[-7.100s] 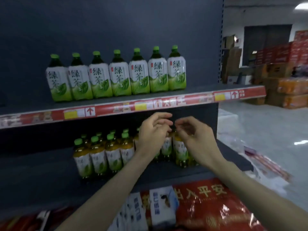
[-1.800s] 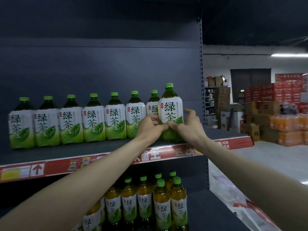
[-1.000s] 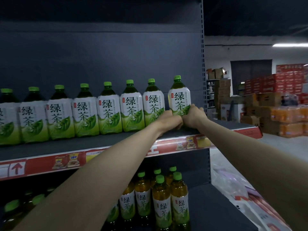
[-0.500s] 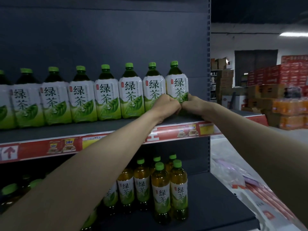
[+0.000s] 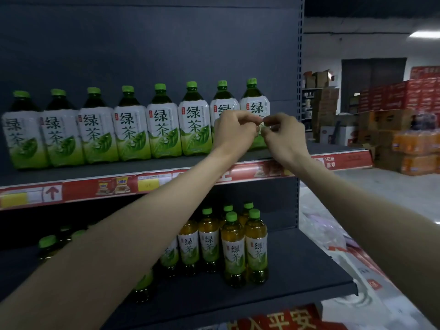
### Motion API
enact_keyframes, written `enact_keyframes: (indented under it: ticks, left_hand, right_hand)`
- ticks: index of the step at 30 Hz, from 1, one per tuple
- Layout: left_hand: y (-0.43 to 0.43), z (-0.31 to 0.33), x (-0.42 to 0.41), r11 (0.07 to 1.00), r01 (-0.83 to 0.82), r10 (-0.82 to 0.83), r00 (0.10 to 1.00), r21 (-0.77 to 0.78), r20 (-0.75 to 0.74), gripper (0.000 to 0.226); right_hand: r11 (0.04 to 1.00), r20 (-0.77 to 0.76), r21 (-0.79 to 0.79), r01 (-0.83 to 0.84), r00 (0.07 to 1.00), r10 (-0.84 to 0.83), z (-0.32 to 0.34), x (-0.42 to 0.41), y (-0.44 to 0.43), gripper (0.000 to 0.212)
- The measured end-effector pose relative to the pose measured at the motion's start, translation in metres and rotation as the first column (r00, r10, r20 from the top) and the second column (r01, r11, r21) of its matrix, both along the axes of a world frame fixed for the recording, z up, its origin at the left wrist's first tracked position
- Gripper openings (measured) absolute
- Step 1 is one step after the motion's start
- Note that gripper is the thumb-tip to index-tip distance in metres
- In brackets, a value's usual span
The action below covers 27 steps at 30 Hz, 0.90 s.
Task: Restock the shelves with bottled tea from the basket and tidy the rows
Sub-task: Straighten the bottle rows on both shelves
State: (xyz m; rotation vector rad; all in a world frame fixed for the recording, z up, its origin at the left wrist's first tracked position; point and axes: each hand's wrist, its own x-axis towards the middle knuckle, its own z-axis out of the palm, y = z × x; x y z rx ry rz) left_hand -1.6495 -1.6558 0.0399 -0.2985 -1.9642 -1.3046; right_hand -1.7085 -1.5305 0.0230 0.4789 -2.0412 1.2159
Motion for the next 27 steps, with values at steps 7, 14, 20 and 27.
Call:
enact_keyframes:
  ticks: [7,14,20,27]
  left_hand:
    - [-0.014,-0.049,0.080,0.991,0.062,-0.057,0.997,0.119,-0.049,0.031]
    - [-0.029,-0.139,0.121,0.963,-0.006,-0.030,0.991,0.268,0.130,0.029]
    - [-0.047,-0.244,0.125,0.945,-0.153,-0.002,0.882,0.289,0.472,0.027]
    - [-0.057,-0.292,0.100,0.940,-0.150,-0.094,0.748,0.306,0.657,0.050]
  right_hand:
    - [0.974,-0.138,-0.111,-0.196,0.974,0.180,-0.052,0.076,-0.005,0.020]
    - [0.932,-0.092,-0.258,-0.255,0.967,0.240,-0.124,0.117,0.001,0.019]
    - [0.908,0.247,-0.372,-0.194,0.922,0.298,-0.225,0.130,-0.005,0.022]
    - [0.896,0.487,-0.372,-0.243,0.771,0.411,-0.299,0.123,-0.033,0.047]
